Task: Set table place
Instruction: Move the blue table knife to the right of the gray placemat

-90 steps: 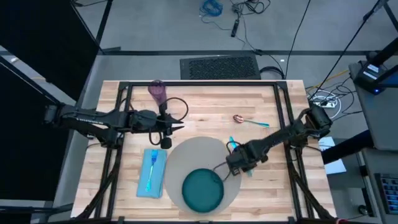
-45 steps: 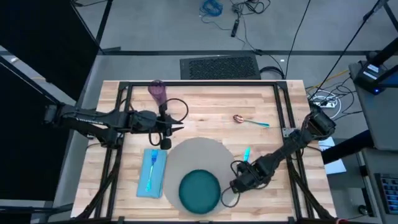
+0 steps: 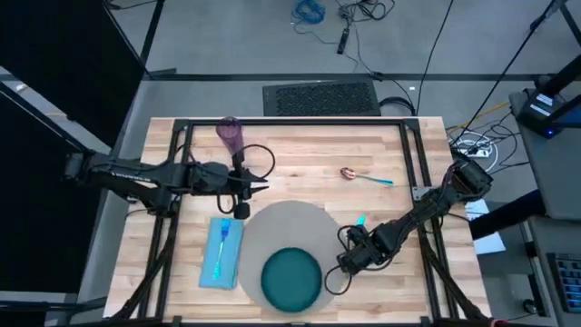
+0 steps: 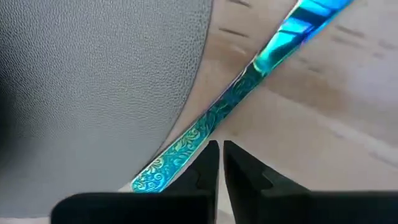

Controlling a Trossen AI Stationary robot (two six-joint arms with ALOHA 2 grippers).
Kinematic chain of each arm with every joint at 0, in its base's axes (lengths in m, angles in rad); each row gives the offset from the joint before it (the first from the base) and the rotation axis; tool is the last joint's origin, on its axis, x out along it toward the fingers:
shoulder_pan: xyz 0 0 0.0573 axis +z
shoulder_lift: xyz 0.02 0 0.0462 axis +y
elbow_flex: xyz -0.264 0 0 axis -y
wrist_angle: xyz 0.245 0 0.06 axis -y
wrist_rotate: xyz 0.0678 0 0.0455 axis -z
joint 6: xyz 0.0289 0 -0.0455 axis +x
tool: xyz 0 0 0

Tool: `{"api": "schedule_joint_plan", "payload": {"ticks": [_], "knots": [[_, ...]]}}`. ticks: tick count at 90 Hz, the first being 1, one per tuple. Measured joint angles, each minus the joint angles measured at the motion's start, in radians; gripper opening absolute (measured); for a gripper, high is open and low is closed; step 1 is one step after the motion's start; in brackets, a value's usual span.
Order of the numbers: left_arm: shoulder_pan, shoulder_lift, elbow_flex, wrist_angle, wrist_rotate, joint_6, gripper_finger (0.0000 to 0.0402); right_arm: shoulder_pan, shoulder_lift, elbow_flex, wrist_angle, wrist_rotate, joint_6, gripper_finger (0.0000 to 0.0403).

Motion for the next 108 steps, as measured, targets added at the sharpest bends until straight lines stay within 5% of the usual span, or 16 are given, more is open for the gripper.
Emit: {"api": "schedule_joint_plan", "payload": {"ticks": [41,108], "knots": [[0.001,0.0,0.0,-0.006,0.0,0.001,0.0063,-0.032,0.002,0.0,-0.058,0.003,-0.031,0.0154],[-0.014,0.0,0.0,-0.007,0.007,0.001,0.0063,-0.051,0.044,0.004,-0.055,0.023,-0.009,0.0102]]}}
